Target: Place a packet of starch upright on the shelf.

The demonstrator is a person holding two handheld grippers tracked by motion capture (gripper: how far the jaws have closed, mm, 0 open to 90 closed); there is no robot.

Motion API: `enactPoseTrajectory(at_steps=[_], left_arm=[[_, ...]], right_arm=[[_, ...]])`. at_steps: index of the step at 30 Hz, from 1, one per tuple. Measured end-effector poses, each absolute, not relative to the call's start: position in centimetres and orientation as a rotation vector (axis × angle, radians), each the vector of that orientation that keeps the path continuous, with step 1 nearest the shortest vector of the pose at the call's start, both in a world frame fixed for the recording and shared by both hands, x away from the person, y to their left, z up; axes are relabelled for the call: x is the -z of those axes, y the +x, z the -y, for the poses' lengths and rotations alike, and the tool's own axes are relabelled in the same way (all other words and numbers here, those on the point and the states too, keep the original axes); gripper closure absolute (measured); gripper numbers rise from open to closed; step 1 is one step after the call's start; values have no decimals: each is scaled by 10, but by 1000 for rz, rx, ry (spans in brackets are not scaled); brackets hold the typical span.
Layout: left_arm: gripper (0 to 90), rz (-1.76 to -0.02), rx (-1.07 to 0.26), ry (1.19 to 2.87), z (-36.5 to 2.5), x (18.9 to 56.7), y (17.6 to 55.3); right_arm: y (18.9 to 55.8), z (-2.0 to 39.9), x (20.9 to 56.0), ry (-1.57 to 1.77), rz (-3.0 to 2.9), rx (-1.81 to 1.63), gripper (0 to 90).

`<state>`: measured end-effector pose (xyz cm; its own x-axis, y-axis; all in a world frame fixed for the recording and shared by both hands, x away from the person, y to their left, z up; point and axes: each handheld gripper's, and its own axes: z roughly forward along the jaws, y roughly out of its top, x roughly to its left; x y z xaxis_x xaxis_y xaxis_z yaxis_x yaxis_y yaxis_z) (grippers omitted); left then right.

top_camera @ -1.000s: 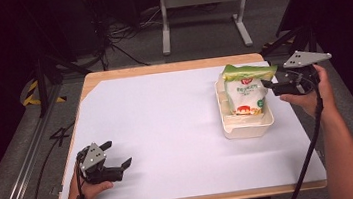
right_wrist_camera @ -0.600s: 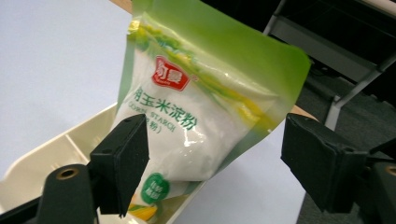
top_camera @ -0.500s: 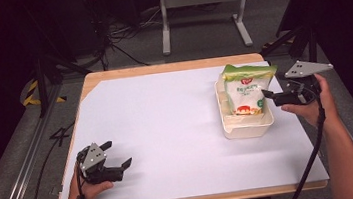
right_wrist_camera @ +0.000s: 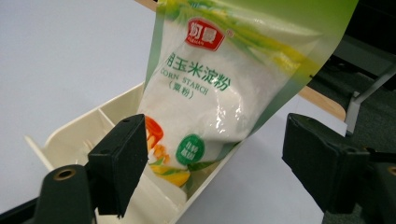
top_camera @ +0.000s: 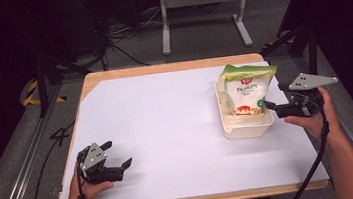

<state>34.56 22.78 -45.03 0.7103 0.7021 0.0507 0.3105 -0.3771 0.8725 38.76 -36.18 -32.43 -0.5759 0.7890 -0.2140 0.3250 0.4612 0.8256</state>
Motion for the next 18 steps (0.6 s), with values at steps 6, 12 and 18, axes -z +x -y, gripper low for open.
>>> enactPoseTrajectory(at_steps=[6,12,18], left_arm=[[85,-775,-530,1975,-228,450,346],[85,-773,-530,1973,-227,450,346],[85,-775,-529,1977,-227,450,346]], right_arm=[[377,363,335,935,-2134,-1040,217],[370,361,347,922,-2156,-1025,209],[364,363,354,923,-2152,-1011,203]])
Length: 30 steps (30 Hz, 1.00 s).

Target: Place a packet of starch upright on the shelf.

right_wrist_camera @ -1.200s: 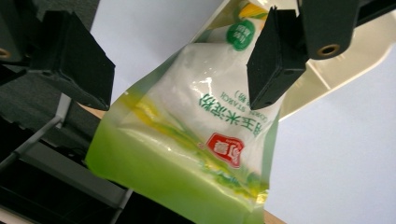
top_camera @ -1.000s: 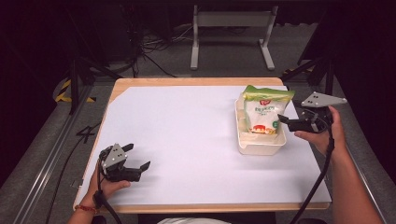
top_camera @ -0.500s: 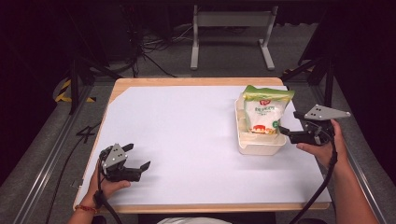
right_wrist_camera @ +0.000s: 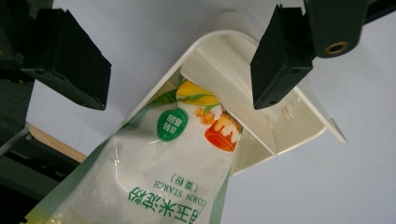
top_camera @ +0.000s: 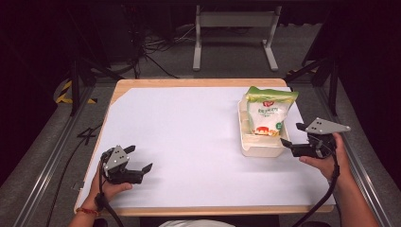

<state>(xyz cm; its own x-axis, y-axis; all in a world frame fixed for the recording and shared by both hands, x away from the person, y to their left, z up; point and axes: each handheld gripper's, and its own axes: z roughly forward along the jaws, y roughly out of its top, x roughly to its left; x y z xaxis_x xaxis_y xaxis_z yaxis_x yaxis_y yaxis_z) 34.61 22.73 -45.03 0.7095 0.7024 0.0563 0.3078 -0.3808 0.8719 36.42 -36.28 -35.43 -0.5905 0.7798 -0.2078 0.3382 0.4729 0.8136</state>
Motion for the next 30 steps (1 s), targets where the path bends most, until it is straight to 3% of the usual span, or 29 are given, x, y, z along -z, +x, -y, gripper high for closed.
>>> enactPoseTrajectory(at_steps=[30], left_arm=[[84,-784,-549,1969,-230,449,345]], right_arm=[[334,368,401,901,-2178,-1039,146]])
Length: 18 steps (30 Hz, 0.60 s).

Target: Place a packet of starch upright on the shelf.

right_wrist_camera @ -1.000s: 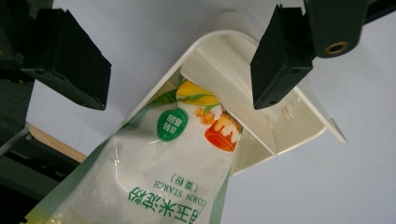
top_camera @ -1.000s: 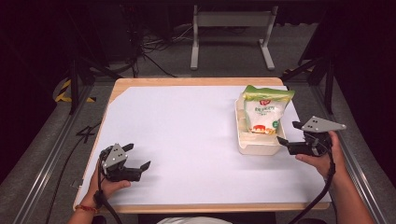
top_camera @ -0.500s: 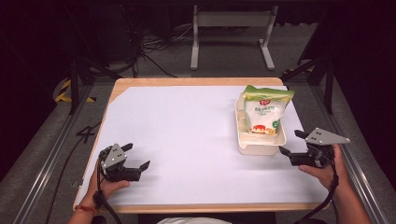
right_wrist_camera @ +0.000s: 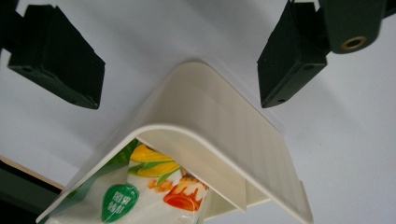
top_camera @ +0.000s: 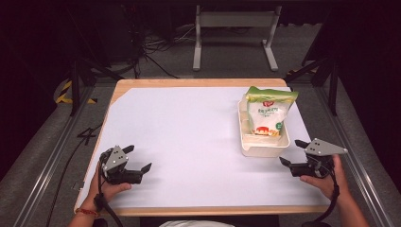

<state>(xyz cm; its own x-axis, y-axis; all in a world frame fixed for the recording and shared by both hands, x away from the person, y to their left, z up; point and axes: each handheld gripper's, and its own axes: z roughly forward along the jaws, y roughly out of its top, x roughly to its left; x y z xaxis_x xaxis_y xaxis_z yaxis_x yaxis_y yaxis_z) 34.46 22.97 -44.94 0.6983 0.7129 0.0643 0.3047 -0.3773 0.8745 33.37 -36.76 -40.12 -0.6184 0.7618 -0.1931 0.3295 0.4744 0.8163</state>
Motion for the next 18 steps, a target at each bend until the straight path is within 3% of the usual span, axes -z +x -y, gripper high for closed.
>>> enactPoseTrajectory(at_steps=[18], left_arm=[[78,-761,-534,1955,-227,447,347]], right_arm=[[321,379,433,936,-2135,-1010,134]])
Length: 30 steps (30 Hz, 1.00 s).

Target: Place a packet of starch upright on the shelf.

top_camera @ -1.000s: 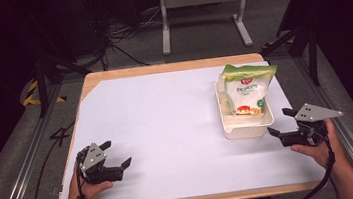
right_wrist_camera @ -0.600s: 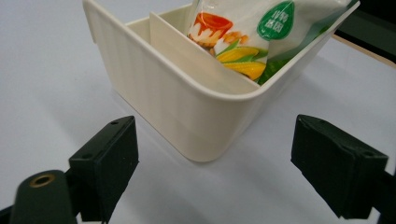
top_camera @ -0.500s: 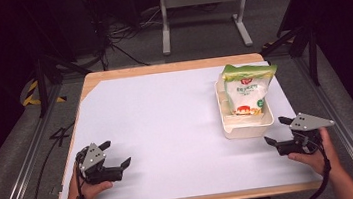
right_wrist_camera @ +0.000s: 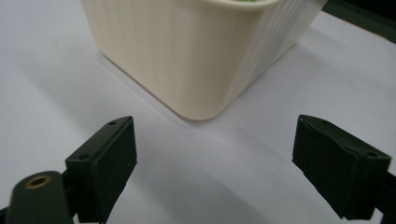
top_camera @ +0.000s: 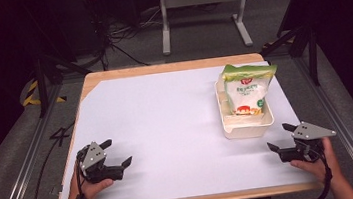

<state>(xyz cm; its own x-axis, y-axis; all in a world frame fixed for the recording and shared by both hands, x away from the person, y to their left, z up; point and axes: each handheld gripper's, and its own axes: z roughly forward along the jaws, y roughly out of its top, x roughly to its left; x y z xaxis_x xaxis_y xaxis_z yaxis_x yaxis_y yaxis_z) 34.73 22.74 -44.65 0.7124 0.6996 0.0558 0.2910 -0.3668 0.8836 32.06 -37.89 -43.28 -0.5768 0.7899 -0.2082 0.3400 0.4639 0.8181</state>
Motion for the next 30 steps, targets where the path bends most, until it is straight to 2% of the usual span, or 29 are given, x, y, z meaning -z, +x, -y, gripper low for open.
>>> enactPoseTrajectory(at_steps=[10,30], left_arm=[[78,-747,-534,1943,-227,445,345],[78,-731,-538,1949,-230,444,344]], right_arm=[[313,390,439,975,-2019,-1152,135],[309,387,437,972,-2004,-1137,138]])
